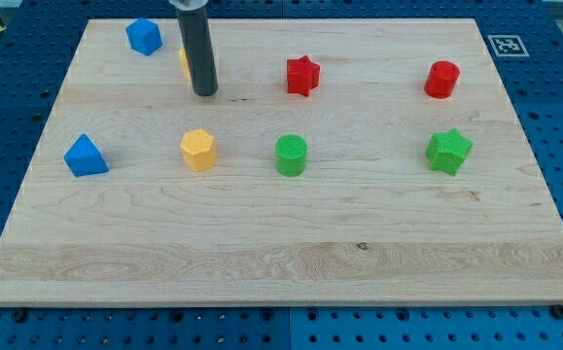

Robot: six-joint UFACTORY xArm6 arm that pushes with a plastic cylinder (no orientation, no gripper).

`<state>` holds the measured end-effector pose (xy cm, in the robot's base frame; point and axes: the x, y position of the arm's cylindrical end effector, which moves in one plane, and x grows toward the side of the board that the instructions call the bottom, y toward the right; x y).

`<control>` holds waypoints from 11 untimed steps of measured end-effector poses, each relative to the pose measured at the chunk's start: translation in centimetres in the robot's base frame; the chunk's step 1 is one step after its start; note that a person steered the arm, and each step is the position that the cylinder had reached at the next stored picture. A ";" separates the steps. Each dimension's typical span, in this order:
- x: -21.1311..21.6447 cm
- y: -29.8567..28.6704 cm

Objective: Push the yellow heart into the right of the blue cube

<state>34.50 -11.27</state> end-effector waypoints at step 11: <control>-9.8 1.8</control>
